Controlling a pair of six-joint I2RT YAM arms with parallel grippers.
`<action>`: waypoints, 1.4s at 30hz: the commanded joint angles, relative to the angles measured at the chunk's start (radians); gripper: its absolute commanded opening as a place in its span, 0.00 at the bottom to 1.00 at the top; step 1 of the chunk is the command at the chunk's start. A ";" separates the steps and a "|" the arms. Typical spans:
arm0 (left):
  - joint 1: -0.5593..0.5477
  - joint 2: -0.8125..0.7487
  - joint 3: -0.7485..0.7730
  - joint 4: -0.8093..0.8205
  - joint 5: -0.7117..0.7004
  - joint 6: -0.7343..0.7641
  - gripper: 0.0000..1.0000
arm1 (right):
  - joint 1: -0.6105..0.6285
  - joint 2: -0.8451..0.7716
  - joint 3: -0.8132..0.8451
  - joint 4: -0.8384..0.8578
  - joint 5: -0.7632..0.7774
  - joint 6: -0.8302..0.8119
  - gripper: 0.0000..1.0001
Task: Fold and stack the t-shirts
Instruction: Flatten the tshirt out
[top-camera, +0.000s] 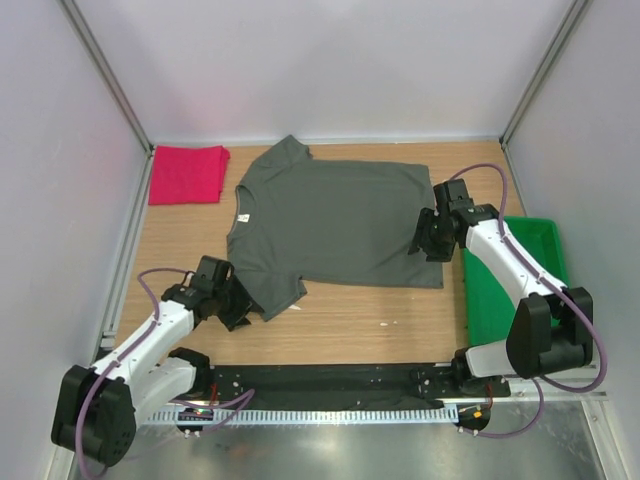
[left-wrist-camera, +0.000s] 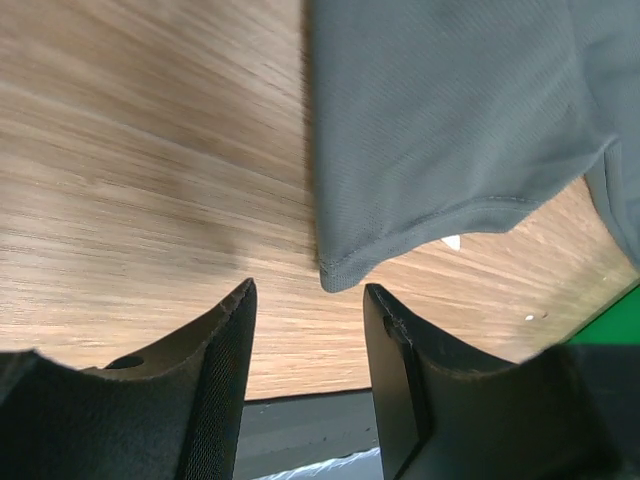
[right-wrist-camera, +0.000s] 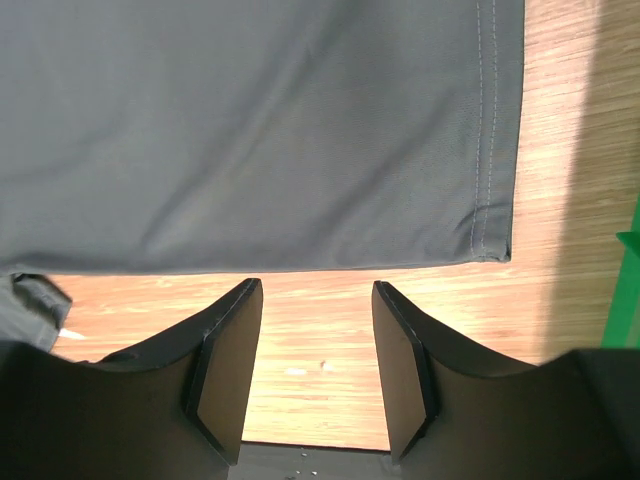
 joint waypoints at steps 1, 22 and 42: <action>-0.005 -0.023 -0.025 0.076 -0.012 -0.102 0.48 | 0.004 -0.060 -0.007 0.017 -0.023 0.005 0.54; -0.033 0.126 -0.080 0.164 -0.009 -0.182 0.33 | 0.003 -0.095 -0.078 0.036 0.000 -0.008 0.54; -0.031 -0.156 0.062 -0.161 -0.146 -0.109 0.00 | -0.017 -0.103 -0.245 0.006 0.038 0.028 0.63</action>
